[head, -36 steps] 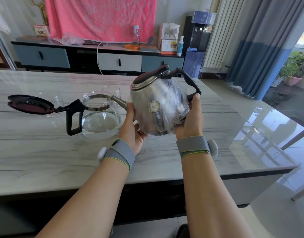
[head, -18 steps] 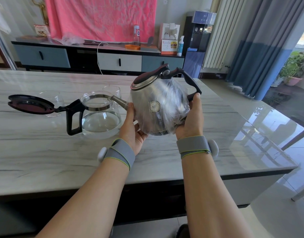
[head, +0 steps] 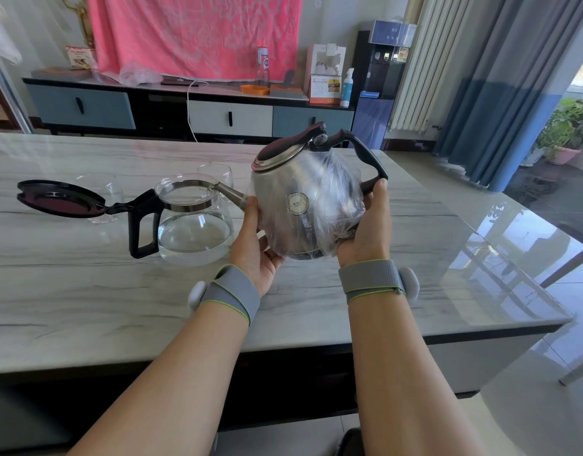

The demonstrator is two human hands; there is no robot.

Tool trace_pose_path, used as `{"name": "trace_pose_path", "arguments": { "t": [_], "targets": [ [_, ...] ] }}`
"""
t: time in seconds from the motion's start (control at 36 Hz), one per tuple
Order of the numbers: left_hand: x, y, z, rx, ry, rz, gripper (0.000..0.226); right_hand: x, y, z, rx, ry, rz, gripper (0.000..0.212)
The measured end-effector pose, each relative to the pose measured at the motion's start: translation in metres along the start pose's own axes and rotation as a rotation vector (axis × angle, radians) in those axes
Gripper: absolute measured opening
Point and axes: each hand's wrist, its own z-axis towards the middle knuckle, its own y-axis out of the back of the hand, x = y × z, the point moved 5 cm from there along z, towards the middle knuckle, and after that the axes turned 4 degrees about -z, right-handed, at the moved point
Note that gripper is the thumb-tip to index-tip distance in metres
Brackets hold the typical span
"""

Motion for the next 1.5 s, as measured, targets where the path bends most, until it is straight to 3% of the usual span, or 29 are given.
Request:
{"name": "trace_pose_path", "arguments": {
  "t": [1.5],
  "targets": [
    [-0.0010,-0.0004,-0.0038,0.000,0.007,0.003,0.054,0.0009,0.0018,-0.0005,-0.042,0.013,-0.007,0.044]
  ]
}}
